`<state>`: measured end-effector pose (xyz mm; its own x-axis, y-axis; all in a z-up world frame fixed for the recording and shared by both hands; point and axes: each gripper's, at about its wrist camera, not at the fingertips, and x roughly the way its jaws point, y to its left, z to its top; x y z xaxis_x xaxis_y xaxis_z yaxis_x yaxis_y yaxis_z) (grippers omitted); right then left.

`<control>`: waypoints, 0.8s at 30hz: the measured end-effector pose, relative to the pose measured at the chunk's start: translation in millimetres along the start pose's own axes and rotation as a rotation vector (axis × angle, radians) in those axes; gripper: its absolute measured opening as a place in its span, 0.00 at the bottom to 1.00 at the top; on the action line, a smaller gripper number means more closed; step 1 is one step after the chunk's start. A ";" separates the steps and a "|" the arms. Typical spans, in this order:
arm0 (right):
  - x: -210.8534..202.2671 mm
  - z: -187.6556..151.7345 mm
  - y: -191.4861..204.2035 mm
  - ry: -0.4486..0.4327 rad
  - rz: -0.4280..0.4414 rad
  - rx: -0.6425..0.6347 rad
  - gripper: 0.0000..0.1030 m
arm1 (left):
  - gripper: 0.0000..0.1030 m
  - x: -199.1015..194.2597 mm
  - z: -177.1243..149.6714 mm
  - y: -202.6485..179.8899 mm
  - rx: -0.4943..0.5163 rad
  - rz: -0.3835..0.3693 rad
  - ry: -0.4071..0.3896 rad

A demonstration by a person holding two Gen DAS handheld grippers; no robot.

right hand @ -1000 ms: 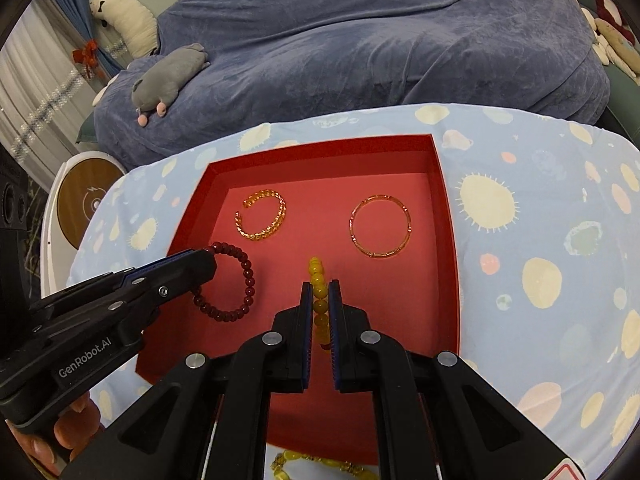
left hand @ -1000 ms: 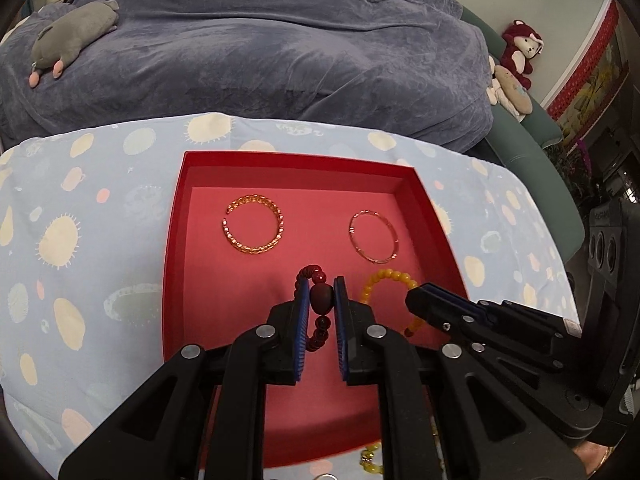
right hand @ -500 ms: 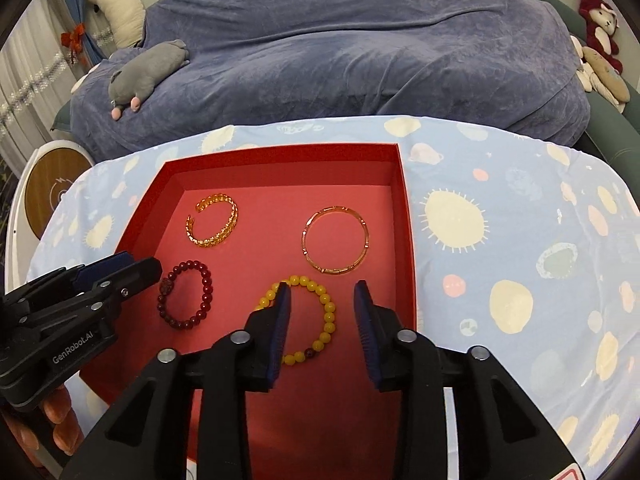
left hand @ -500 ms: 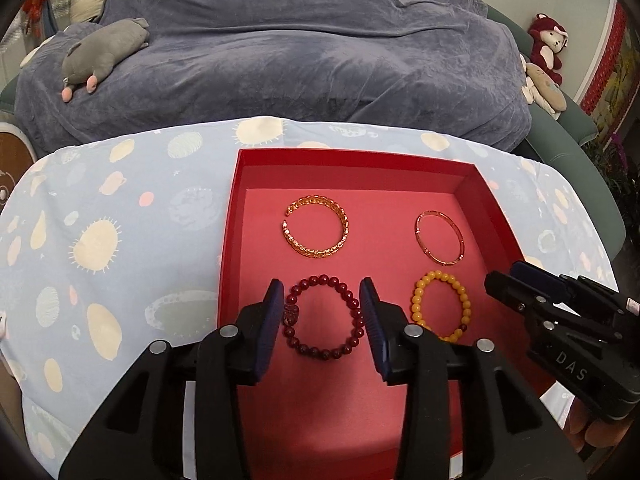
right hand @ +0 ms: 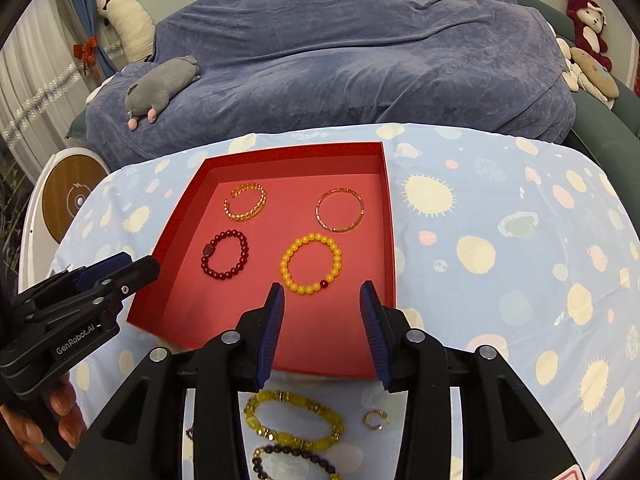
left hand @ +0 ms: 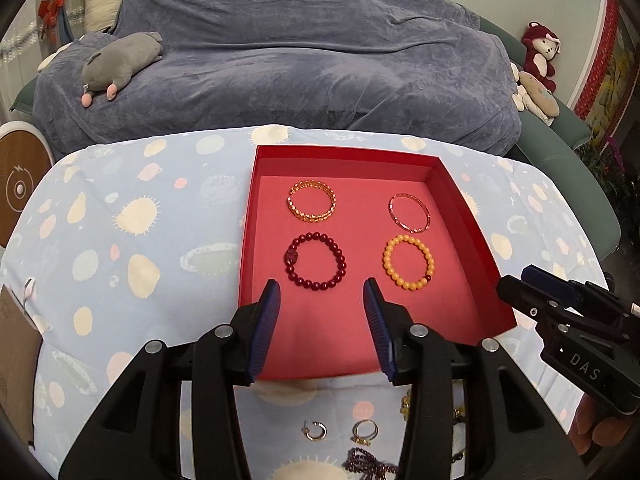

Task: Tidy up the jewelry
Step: 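Withdraw both open tools from the box toward the remaining jewelry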

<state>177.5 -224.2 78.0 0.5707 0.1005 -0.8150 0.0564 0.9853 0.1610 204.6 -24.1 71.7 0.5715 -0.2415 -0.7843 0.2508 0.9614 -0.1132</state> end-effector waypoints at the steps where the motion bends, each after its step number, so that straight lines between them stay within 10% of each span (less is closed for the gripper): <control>1: -3.1 -6.0 0.1 0.004 -0.001 -0.001 0.38 | 0.40 -3.8 -5.1 -1.0 0.003 0.001 0.000; 24: -33.4 -132.1 -13.4 0.135 -0.041 0.040 0.38 | 0.52 -25.7 -127.5 -33.7 -0.023 -0.045 0.151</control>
<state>49.5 -222.5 29.6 0.4522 0.0807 -0.8883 0.1115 0.9830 0.1461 81.8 -33.5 17.8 0.4355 -0.2639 -0.8607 0.2544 0.9532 -0.1635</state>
